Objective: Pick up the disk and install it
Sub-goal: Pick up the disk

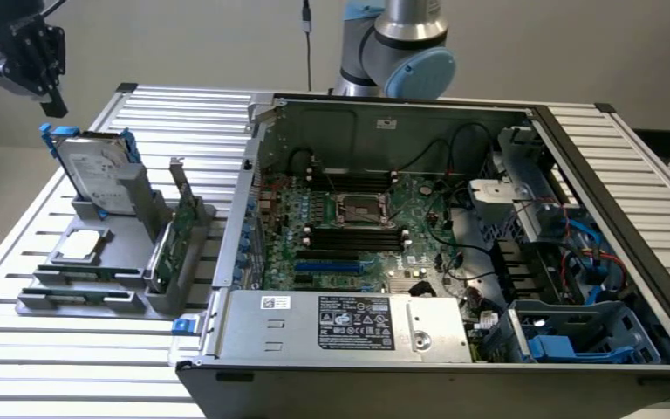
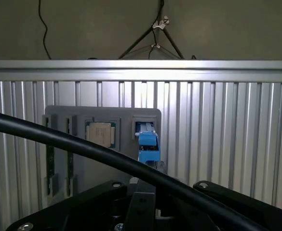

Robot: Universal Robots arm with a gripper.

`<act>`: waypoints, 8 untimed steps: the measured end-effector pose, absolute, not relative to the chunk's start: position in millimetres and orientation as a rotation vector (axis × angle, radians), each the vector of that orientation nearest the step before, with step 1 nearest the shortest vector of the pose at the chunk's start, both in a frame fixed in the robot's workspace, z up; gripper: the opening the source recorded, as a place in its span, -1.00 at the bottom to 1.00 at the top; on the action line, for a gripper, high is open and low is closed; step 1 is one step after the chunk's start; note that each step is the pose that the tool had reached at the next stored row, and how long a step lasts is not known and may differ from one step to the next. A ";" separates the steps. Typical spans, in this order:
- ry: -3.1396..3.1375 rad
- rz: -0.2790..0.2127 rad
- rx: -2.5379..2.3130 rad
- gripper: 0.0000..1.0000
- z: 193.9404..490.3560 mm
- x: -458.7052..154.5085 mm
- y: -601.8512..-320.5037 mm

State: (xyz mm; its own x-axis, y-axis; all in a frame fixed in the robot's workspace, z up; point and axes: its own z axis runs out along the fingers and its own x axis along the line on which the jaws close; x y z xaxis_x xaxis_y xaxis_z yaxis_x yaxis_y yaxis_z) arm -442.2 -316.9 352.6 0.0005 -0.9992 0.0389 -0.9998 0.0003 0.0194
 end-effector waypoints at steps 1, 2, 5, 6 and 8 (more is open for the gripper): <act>-2.192 0.022 2.192 -0.65 352.6 -442.2 -316.9; -2.192 0.022 2.192 -0.65 352.6 -442.2 -316.8; -2.191 0.022 2.191 -0.40 352.3 -442.1 -316.8; -2.190 0.022 2.191 -0.29 352.1 -442.1 -316.8; -2.189 0.022 2.189 -0.17 351.0 -442.2 -316.8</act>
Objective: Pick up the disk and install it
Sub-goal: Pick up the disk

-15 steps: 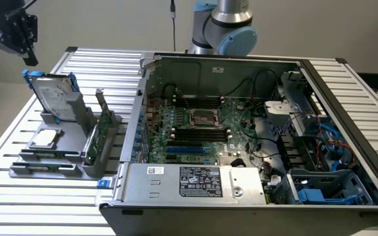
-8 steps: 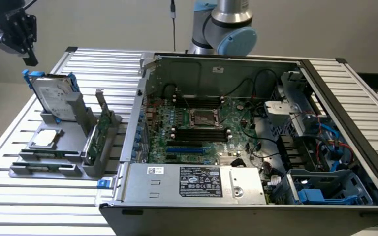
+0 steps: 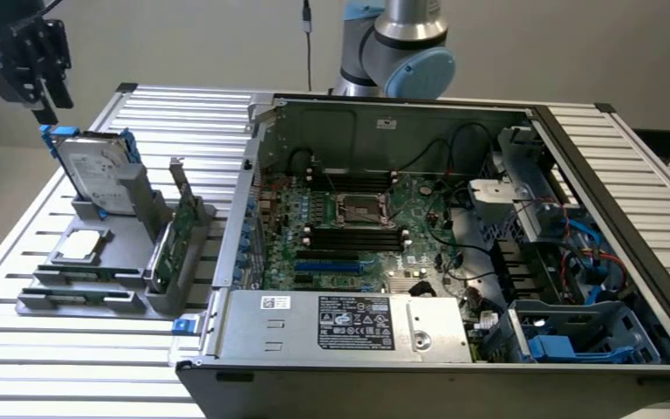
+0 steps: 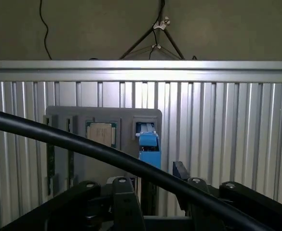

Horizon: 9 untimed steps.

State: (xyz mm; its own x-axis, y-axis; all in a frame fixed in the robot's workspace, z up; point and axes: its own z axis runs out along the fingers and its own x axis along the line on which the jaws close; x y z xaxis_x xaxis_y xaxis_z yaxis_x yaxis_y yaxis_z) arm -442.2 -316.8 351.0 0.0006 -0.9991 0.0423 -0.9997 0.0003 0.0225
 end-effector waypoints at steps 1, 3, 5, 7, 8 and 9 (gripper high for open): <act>-2.188 0.021 2.189 -0.04 350.0 -442.2 -316.8; -2.188 0.021 2.188 -0.04 347.2 -442.2 -316.8; -2.188 0.020 2.188 -0.04 343.5 -442.2 -316.8; -2.188 0.020 2.188 -0.04 339.8 -442.2 -316.8; -2.188 0.020 2.188 -0.04 338.0 -442.2 -316.8; -2.187 0.020 2.188 -0.04 336.2 -442.3 -316.8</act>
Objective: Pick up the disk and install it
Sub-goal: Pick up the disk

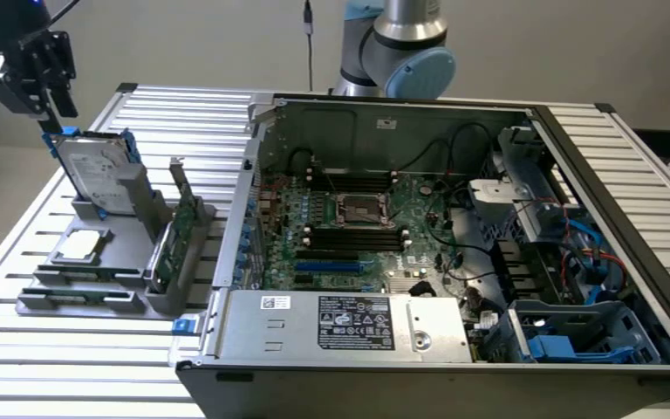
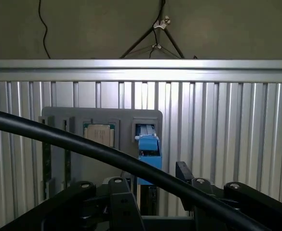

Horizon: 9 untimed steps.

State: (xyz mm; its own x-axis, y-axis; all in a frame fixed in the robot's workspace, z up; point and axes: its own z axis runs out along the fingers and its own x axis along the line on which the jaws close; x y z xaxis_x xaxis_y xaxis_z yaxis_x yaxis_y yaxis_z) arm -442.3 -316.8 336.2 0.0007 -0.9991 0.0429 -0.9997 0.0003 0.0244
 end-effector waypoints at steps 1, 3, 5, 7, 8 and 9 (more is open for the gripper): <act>-2.187 0.020 2.188 -0.04 334.4 -442.3 -316.8; -2.188 0.020 2.188 -0.04 330.7 -442.4 -316.8; -2.188 0.020 2.188 -0.04 327.0 -442.5 -316.8; -2.188 0.020 2.188 -0.04 323.5 -442.6 -316.8; -2.188 0.020 2.188 -0.04 321.7 -442.7 -316.8; -2.188 0.020 2.188 -0.04 319.9 -442.8 -316.8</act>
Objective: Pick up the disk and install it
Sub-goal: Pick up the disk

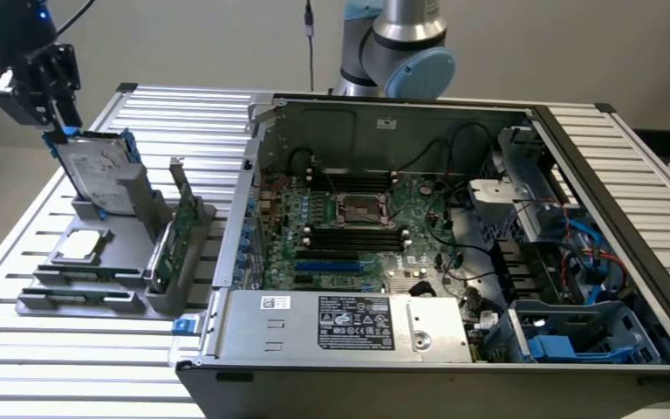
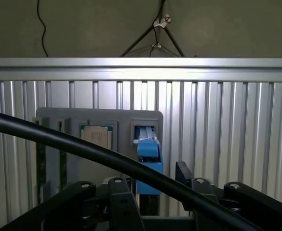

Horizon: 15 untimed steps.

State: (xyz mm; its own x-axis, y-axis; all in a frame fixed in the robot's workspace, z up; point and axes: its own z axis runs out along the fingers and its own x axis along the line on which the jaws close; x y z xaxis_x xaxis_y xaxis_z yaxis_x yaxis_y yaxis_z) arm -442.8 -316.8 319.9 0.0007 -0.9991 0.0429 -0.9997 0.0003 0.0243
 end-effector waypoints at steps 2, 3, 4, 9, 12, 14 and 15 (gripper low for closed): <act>-2.188 0.020 2.188 -0.04 316.2 -443.1 -316.8; -2.188 0.020 2.188 -0.04 314.4 -443.2 -316.8; -2.188 0.020 2.188 -0.04 312.6 -443.4 -316.8; -2.188 0.020 2.188 -0.04 303.5 -444.3 -316.8; -2.187 0.020 2.188 -0.04 298.1 -444.7 -316.8; -2.188 0.020 2.188 -0.04 294.4 -445.0 -316.8; -2.188 0.020 2.188 -0.04 292.6 -445.1 -316.8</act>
